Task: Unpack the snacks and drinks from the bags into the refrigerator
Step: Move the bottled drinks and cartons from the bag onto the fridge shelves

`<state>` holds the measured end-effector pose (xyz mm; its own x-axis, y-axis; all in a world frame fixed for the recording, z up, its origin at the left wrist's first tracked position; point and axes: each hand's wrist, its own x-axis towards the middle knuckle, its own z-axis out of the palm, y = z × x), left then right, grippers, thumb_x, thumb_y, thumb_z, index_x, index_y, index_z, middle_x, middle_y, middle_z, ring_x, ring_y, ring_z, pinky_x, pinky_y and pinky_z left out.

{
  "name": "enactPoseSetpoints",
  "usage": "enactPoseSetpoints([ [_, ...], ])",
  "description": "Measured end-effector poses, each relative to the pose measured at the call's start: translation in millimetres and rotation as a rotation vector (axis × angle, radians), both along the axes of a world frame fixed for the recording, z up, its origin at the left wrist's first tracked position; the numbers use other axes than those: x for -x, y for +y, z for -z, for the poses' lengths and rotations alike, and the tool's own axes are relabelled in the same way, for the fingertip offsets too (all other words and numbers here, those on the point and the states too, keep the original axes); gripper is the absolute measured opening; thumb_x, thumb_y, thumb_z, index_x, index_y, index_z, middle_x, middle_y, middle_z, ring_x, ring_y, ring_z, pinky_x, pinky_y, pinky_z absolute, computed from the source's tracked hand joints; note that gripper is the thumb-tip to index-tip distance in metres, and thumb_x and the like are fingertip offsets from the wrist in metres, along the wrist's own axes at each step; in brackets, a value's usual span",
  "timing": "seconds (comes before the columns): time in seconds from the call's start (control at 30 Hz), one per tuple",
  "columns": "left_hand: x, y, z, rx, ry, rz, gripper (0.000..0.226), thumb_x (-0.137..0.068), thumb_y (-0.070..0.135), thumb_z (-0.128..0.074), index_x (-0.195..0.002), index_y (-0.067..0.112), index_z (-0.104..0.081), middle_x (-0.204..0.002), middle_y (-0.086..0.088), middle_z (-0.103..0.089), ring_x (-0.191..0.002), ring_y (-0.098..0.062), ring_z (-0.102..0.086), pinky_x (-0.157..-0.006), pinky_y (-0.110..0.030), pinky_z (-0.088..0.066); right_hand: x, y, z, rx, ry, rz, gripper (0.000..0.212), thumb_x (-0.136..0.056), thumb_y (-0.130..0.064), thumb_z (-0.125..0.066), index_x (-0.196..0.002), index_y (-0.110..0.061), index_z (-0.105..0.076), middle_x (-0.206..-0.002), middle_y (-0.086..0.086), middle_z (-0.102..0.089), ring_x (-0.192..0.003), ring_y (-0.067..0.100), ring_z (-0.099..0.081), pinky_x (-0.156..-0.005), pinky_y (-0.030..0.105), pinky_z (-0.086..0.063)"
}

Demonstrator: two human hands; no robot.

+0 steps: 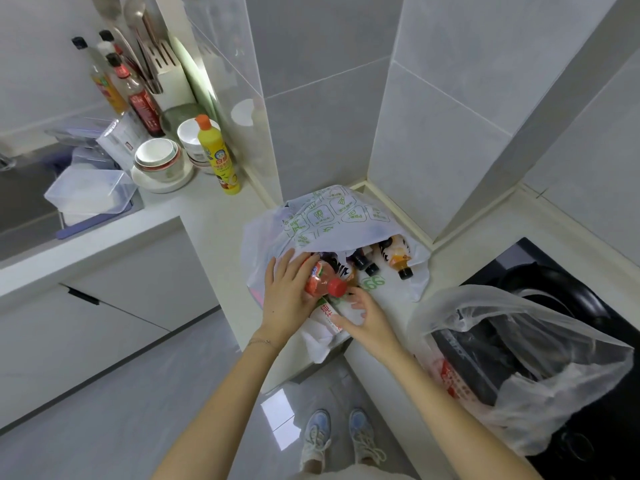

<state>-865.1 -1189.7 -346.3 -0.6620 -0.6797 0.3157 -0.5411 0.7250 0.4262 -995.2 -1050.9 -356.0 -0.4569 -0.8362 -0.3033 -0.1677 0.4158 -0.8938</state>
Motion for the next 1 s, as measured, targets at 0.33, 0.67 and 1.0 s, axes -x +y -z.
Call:
enactPoseSetpoints([
  [0.33, -24, 8, -46, -0.371, 0.248, 0.009, 0.067, -0.066, 0.033, -0.084, -0.126, 0.028, -0.054, -0.120, 0.016, -0.060, -0.112, -0.008, -0.055, -0.096, -0.041, -0.044, -15, -27, 41, -0.231, -0.038, -0.059, 0.065, -0.089, -0.049, -0.059, -0.146, -0.027, -0.034, -0.144, -0.005, -0.046, -0.131, 0.016, -0.046, -0.105, 0.038, -0.042],
  [0.67, -56, 34, -54, -0.380, 0.260, -0.070, 0.071, -0.067, 0.035, -0.086, -0.123, 0.049, -0.045, -0.119, 0.045, -0.048, -0.112, 0.019, -0.044, -0.097, -0.006, -0.031, -31, -32, 58, -0.357, 0.250, -0.196, 0.097, -0.061, -0.060, -0.073, -0.143, -0.026, -0.033, -0.140, 0.000, -0.049, -0.131, 0.024, -0.042, -0.105, 0.044, -0.039],
  [1.0, -68, 37, -47, -0.570, 0.277, -0.170, 0.070, -0.065, 0.039, -0.088, -0.124, 0.040, -0.052, -0.119, 0.035, -0.054, -0.113, 0.011, -0.051, -0.095, -0.008, -0.039, -34, -31, 56, -0.399, 0.367, -0.171, 0.090, -0.064, -0.041, -0.081, -0.139, -0.015, -0.039, -0.138, 0.006, -0.049, -0.131, 0.025, -0.040, -0.107, 0.036, -0.035],
])
